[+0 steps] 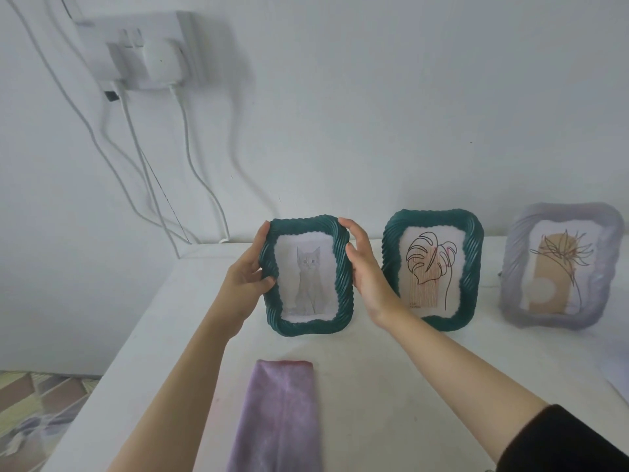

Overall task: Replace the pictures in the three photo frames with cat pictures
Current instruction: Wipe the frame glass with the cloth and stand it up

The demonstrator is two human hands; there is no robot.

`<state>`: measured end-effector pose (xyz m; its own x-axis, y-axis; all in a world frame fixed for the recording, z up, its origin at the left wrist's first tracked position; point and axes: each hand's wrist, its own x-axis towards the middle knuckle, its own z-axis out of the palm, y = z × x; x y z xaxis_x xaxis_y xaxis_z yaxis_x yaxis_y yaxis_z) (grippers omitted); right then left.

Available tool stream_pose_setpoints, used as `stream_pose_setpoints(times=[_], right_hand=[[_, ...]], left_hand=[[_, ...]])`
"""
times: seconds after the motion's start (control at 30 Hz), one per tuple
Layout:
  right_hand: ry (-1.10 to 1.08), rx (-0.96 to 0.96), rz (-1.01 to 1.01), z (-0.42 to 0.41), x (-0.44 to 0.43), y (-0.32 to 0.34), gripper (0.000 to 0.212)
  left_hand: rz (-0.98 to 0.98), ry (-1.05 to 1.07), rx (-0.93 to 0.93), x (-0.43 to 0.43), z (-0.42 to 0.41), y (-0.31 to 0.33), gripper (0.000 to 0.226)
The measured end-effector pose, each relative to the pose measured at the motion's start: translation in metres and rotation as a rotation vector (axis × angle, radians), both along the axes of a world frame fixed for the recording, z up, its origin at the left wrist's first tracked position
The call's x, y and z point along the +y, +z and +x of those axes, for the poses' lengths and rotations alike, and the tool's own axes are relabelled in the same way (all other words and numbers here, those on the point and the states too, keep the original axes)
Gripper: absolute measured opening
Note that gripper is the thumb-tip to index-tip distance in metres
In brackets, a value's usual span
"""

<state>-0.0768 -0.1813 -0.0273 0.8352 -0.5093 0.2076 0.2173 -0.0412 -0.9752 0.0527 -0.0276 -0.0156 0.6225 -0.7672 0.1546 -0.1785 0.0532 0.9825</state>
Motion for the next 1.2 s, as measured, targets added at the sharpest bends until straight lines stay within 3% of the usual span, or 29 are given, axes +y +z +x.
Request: stream_pose_setpoints(times=[0.1,0.33,0.47,0.6,0.67,0.8,0.93,1.03,1.2], right_hand=[[-0.009,0.030,-0.047,-0.005,0.007,0.002,0.044],[-0.221,0.107,-0.417,-0.032,0.018,-0.001,0.051],[-0.482,-0.021,-0.678,-0.064,0.012,-0.009,0.042],[-0.823,0.028,-0.752,-0.098,-0.009,-0.025,0.043],[-0.909,0.141,-0.708,-0.113,-0.019,-0.035,0.049],[-0.904,0.291,-0.672,-0.132,-0.032,-0.047,0.060],[-0.702,0.195,-0.286,-0.139,-0.028,-0.040,0.063],[-0.698,0.165,-0.198,-0.146,-0.026,-0.037,0.063],[-0.662,0.031,-0.058,-0.160,-0.011,-0.024,0.062]], left_hand=[[0.046,0.067,-0.064,-0.005,-0.008,-0.001,0.088],[0.086,0.216,-0.243,-0.008,-0.024,-0.002,0.087],[0.171,0.441,-0.517,-0.012,-0.046,-0.005,0.087],[0.003,0.309,-0.736,-0.023,-0.082,-0.010,0.077],[-0.004,0.114,-0.687,-0.033,-0.101,-0.015,0.069],[0.206,-0.156,-0.557,-0.052,-0.127,-0.043,0.069],[0.249,-0.185,-0.295,-0.062,-0.134,-0.047,0.074],[0.245,-0.159,-0.121,-0.061,-0.136,-0.042,0.070],[0.192,-0.121,-0.008,-0.048,-0.131,-0.039,0.061]])
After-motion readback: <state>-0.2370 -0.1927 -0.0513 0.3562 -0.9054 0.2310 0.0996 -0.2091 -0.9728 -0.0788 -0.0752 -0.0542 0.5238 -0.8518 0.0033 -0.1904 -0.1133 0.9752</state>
